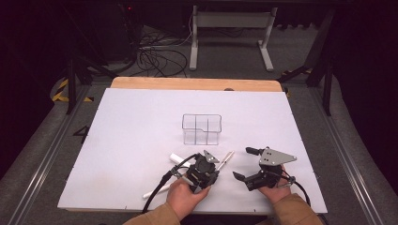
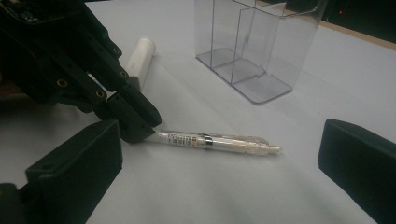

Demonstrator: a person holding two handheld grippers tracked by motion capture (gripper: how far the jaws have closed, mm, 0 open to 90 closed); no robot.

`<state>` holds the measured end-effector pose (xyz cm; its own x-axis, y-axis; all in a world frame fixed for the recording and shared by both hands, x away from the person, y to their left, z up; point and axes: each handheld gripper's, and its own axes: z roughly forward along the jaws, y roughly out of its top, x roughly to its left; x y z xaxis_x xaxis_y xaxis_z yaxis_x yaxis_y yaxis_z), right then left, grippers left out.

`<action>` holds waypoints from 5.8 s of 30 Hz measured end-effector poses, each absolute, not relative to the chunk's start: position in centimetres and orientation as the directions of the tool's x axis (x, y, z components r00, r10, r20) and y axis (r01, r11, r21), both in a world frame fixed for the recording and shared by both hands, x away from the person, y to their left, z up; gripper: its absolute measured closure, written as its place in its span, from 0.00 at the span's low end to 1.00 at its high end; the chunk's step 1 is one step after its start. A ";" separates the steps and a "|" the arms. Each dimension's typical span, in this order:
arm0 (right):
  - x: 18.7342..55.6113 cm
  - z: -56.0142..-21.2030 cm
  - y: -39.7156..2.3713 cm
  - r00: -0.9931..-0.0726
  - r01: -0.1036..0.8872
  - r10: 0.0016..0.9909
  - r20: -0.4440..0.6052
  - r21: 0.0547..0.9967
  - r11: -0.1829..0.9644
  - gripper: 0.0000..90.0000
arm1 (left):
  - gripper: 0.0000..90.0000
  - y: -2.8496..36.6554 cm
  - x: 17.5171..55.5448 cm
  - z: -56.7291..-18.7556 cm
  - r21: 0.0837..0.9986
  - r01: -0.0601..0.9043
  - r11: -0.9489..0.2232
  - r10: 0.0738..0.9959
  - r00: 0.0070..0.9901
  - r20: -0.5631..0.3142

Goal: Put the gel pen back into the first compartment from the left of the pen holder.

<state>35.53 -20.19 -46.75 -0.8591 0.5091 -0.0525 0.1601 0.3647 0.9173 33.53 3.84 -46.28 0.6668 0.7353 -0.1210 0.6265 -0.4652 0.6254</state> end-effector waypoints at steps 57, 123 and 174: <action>35.5 -46.8 -20.2 -0.862 0.160 0.504 -0.048 0.918 0.362 0.00 | 0.89 11.8 32.3 -35.3 0.705 0.482 -0.521 0.584 0.803 -0.118; 35.5 -46.8 -20.0 -0.866 0.163 0.498 -0.048 0.914 0.371 0.00 | 0.89 18.0 39.4 -29.9 0.649 0.589 -0.481 0.654 0.734 -0.181; 35.5 -46.9 -19.9 -0.868 0.163 0.495 -0.047 0.914 0.372 0.00 | 0.89 16.8 44.0 -30.7 0.424 0.706 -0.567 0.725 0.672 -0.151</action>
